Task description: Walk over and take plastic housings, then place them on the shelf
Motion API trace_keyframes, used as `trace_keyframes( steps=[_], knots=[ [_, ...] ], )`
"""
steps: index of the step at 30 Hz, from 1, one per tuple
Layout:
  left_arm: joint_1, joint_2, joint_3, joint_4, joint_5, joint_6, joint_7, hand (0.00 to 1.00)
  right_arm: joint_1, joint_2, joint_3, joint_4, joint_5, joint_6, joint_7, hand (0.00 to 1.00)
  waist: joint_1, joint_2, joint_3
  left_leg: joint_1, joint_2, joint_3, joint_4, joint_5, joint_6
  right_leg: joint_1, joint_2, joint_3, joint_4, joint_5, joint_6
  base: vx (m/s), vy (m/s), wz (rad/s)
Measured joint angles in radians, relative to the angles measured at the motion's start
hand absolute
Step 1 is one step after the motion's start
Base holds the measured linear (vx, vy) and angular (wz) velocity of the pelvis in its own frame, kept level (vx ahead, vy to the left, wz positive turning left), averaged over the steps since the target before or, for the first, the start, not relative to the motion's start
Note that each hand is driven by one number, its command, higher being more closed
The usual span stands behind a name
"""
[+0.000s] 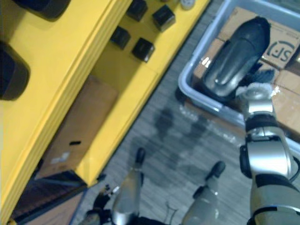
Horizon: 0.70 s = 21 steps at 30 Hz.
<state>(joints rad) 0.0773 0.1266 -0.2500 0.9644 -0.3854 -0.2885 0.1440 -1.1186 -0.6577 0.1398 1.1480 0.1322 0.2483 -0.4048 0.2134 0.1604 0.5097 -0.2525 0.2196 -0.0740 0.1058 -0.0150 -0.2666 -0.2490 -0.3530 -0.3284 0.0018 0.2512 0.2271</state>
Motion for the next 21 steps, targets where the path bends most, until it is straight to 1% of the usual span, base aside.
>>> trace_keyframes(
  steps=[1, 3, 4, 5, 6, 9, 10, 11, 13, 14, 15, 17, 20, 21],
  knots=[
    [0.001, 0.000, -0.001, 0.000, 0.000, -0.002, 0.000, 0.00, 0.000, 0.000, 0.005, 0.002, -0.006, 0.002, 0.001, 1.00, 0.000, 0.000, 0.000, 0.002, 0.000, 0.000, -0.001, 0.001, 0.000, 0.001, 0.000, 0.000, 0.000, 0.000, 0.000, 0.00, 0.000, 0.00],
    [0.003, 0.001, -0.010, -0.004, 0.013, -0.031, -0.001, 0.00, -0.004, -0.002, 0.021, 0.004, -0.066, 0.036, 0.012, 1.00, -0.001, 0.004, -0.002, 0.013, 0.000, 0.002, -0.017, 0.009, 0.000, 0.006, 0.000, -0.001, -0.001, 0.000, 0.000, 0.00, 0.000, 0.00],
    [0.003, 0.001, -0.010, -0.010, 0.014, -0.039, -0.002, 0.00, -0.005, -0.002, 0.021, 0.003, -0.076, 0.041, 0.012, 1.00, -0.002, 0.004, -0.003, 0.016, 0.000, 0.003, -0.025, 0.014, 0.000, 0.006, 0.000, -0.001, -0.003, 0.000, 0.000, 0.00, 0.000, 0.00],
    [0.010, 0.003, -0.013, -0.031, 0.014, -0.043, -0.001, 0.00, -0.006, -0.002, 0.022, 0.004, -0.113, 0.049, 0.016, 1.00, -0.002, 0.004, -0.003, 0.026, 0.000, 0.005, -0.041, 0.023, -0.001, 0.007, 0.000, -0.001, -0.004, 0.000, 0.000, 0.00, 0.000, 0.00],
    [0.024, 0.011, -0.019, -0.077, 0.014, -0.046, 0.000, 0.00, -0.007, -0.003, 0.022, 0.004, -0.141, 0.063, 0.017, 1.00, -0.005, 0.004, -0.003, 0.027, 0.000, 0.004, -0.046, 0.026, -0.002, 0.007, 0.000, -0.001, -0.005, 0.001, -0.001, 0.00, 0.000, 0.00],
    [0.047, 0.038, -0.046, -0.210, 0.005, -0.044, -0.001, 0.00, -0.007, -0.009, 0.040, 0.017, -0.195, 0.081, 0.018, 1.00, -0.011, 0.004, -0.003, 0.032, 0.000, 0.006, -0.046, 0.027, -0.002, 0.013, 0.000, -0.002, -0.009, 0.005, -0.003, 0.00, 0.000, 0.00],
    [0.054, 0.049, -0.053, -0.294, -0.002, -0.039, -0.002, 0.00, -0.006, -0.011, 0.049, 0.027, -0.214, 0.085, 0.018, 1.00, -0.014, 0.004, -0.003, 0.042, 0.000, 0.007, -0.048, 0.027, -0.002, 0.024, 0.000, -0.002, -0.013, 0.006, -0.003, 0.00, 0.000, 0.00],
    [0.062, 0.059, -0.073, -0.401, -0.022, -0.027, -0.011, 0.00, -0.006, -0.014, 0.048, 0.039, -0.231, 0.086, 0.015, 1.00, -0.023, 0.005, -0.004, 0.051, 0.000, 0.006, -0.049, 0.027, -0.002, 0.036, 0.000, -0.004, -0.014, 0.006, -0.002, 0.00, 0.000, 0.00],
    [0.061, 0.059, -0.111, -0.521, -0.048, -0.004, -0.041, 0.00, -0.004, -0.019, 0.047, 0.040, -0.251, 0.084, 0.010, 1.00, -0.036, 0.005, -0.004, 0.063, 0.000, 0.007, -0.058, 0.029, -0.002, 0.045, 0.000, -0.005, -0.016, 0.006, -0.002, 0.00, 0.002, 0.02],
    [0.056, 0.037, -0.151, -0.620, -0.047, 0.010, -0.066, 0.00, -0.004, -0.031, 0.047, 0.033, -0.268, 0.075, 0.004, 1.00, -0.047, 0.005, -0.004, 0.068, 0.000, 0.011, -0.064, 0.032, -0.003, 0.046, 0.000, -0.004, -0.018, 0.006, -0.003, -0.01, -0.003, -0.05],
    [0.056, 0.027, -0.166, -0.650, -0.046, 0.016, -0.077, 0.00, -0.004, -0.034, 0.047, 0.032, -0.268, 0.070, -0.003, 1.00, -0.051, 0.005, -0.004, 0.071, 0.001, 0.014, -0.064, 0.032, -0.003, 0.046, 0.001, -0.002, -0.018, 0.006, -0.003, 0.00, -0.003, -0.10],
    [0.053, 0.007, -0.212, -0.733, -0.047, 0.065, -0.122, 0.00, 0.002, -0.039, 0.041, 0.014, -0.305, 0.047, -0.037, 1.00, -0.078, 0.006, -0.004, 0.085, 0.003, 0.024, -0.068, 0.032, -0.003, 0.052, 0.003, 0.003, -0.021, 0.007, -0.004, 0.02, -0.004, -0.09],
    [0.031, 0.016, -0.203, -0.808, -0.051, 0.128, -0.148, 0.00, 0.021, -0.061, 0.038, -0.047, -0.323, 0.011, -0.076, 1.00, -0.104, 0.006, -0.004, 0.107, 0.012, 0.032, -0.076, 0.032, -0.003, 0.073, 0.014, 0.004, -0.036, 0.012, -0.008, 0.02, -0.012, -0.08],
    [0.020, 0.027, -0.194, -0.849, -0.064, 0.158, -0.160, 0.00, 0.039, -0.068, 0.037, -0.089, -0.345, -0.007, -0.095, 1.00, -0.114, 0.005, -0.004, 0.120, 0.020, 0.037, -0.081, 0.032, -0.003, 0.083, 0.022, 0.004, -0.042, 0.014, -0.011, 0.02, -0.016, -0.08]
  ],
)
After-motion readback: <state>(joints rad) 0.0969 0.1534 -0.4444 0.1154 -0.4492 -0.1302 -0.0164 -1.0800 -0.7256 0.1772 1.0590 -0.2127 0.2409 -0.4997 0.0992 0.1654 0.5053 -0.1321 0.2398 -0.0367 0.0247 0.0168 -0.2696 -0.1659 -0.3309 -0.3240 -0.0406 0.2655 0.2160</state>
